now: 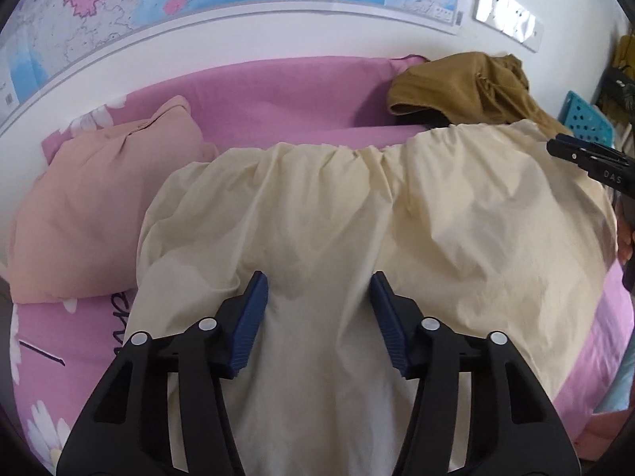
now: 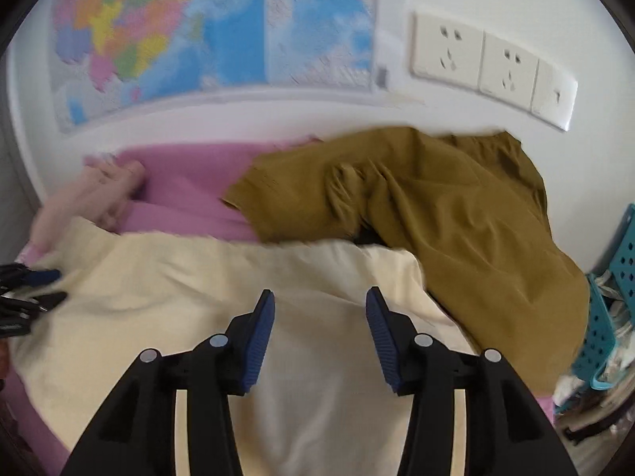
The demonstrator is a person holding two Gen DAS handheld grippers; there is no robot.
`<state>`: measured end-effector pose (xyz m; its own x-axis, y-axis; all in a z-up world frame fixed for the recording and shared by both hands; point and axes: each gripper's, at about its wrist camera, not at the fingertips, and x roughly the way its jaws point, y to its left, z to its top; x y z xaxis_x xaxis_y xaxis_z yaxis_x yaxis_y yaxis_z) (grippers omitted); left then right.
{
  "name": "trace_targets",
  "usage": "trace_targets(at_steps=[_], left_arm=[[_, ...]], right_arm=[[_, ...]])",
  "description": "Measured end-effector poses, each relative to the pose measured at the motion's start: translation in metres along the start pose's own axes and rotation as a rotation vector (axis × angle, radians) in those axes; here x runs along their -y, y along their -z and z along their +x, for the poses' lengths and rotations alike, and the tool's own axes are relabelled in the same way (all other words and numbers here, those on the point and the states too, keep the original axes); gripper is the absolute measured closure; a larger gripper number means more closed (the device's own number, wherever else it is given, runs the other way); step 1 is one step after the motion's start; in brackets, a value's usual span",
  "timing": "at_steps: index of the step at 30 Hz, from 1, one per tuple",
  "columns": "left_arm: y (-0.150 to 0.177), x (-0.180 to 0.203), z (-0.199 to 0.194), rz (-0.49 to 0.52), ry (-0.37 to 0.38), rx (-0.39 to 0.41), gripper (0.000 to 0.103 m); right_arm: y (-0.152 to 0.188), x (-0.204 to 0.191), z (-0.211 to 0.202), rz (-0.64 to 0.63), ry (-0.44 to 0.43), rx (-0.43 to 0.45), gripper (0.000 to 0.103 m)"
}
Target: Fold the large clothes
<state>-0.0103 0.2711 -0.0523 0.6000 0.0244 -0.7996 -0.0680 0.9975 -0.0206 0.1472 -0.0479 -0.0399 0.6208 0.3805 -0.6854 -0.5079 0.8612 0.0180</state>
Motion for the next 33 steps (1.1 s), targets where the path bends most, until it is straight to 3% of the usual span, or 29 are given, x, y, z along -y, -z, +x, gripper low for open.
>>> trace_targets(at_steps=[1, 2, 3, 4, 5, 8, 10, 12, 15, 19, 22, 23, 24, 25, 26, 28, 29, 30, 31, 33], left_arm=[[-0.001, -0.001, 0.002, -0.006, -0.01, -0.003, 0.054], [-0.004, -0.003, 0.004, -0.015, -0.016, -0.007, 0.056], [-0.006, -0.006, 0.005, -0.031, -0.018, -0.008, 0.057], [-0.008, -0.008, 0.006, -0.045, -0.019, -0.011, 0.059], [-0.009, -0.012, 0.007, -0.061, -0.013, -0.015, 0.059], [-0.011, -0.021, 0.013, -0.104, -0.008, -0.026, 0.059], [-0.01, -0.019, 0.012, -0.095, -0.012, -0.024, 0.059], [-0.008, -0.016, 0.006, -0.078, -0.027, -0.011, 0.058], [-0.009, -0.011, -0.013, -0.067, -0.027, 0.026, 0.058], [-0.012, 0.016, -0.054, 0.004, 0.141, 0.138, 0.031], [-0.011, 0.049, -0.054, 0.084, 0.246, 0.116, 0.031], [-0.009, 0.065, -0.049, 0.129, 0.244, 0.106, 0.031], [-0.008, 0.072, -0.044, 0.152, 0.243, 0.098, 0.031], [-0.008, 0.081, -0.033, 0.177, 0.242, 0.069, 0.031], [-0.008, 0.084, -0.025, 0.178, 0.24, 0.047, 0.032], [-0.009, 0.086, -0.008, 0.172, 0.237, 0.006, 0.038], [-0.008, 0.085, -0.001, 0.161, 0.243, -0.007, 0.042], [-0.009, 0.083, 0.003, 0.145, 0.249, -0.016, 0.047], [-0.009, 0.081, 0.006, 0.138, 0.252, -0.021, 0.058], [-0.008, 0.081, 0.006, 0.135, 0.232, -0.021, 0.069]], right_arm=[[-0.001, 0.006, 0.01, 0.013, 0.016, -0.032, 0.065], [-0.002, 0.01, 0.025, 0.009, 0.056, -0.069, 0.077], [-0.003, 0.011, 0.032, 0.003, 0.084, -0.077, 0.096], [-0.002, 0.015, 0.039, 0.001, 0.122, -0.082, 0.103], [-0.002, 0.02, 0.044, 0.011, 0.135, -0.091, 0.103], [0.003, 0.041, 0.047, 0.122, 0.034, -0.119, 0.103], [0.008, 0.042, 0.024, 0.136, -0.007, -0.052, 0.097], [0.015, 0.038, -0.006, 0.121, -0.06, 0.012, 0.069], [0.03, 0.017, -0.035, 0.013, -0.092, 0.037, 0.067], [0.044, 0.012, -0.033, -0.023, -0.031, -0.003, 0.067], [0.051, 0.035, -0.033, 0.073, -0.027, 0.008, 0.066], [0.053, 0.042, -0.036, 0.104, -0.02, 0.019, 0.059], [0.053, 0.048, -0.035, 0.118, -0.003, 0.027, 0.041], [0.056, 0.053, -0.037, 0.125, 0.028, 0.037, 0.032], [0.061, 0.057, -0.038, 0.121, 0.064, 0.042, 0.026], [0.065, 0.062, -0.027, 0.116, 0.047, -0.012, 0.026], [0.069, 0.064, -0.019, 0.124, 0.016, -0.052, 0.028], [0.07, 0.067, -0.014, 0.13, -0.011, -0.065, 0.045], [0.073, 0.07, -0.01, 0.139, -0.055, -0.078, 0.056], [0.074, 0.07, -0.01, 0.134, -0.101, -0.075, 0.097]])
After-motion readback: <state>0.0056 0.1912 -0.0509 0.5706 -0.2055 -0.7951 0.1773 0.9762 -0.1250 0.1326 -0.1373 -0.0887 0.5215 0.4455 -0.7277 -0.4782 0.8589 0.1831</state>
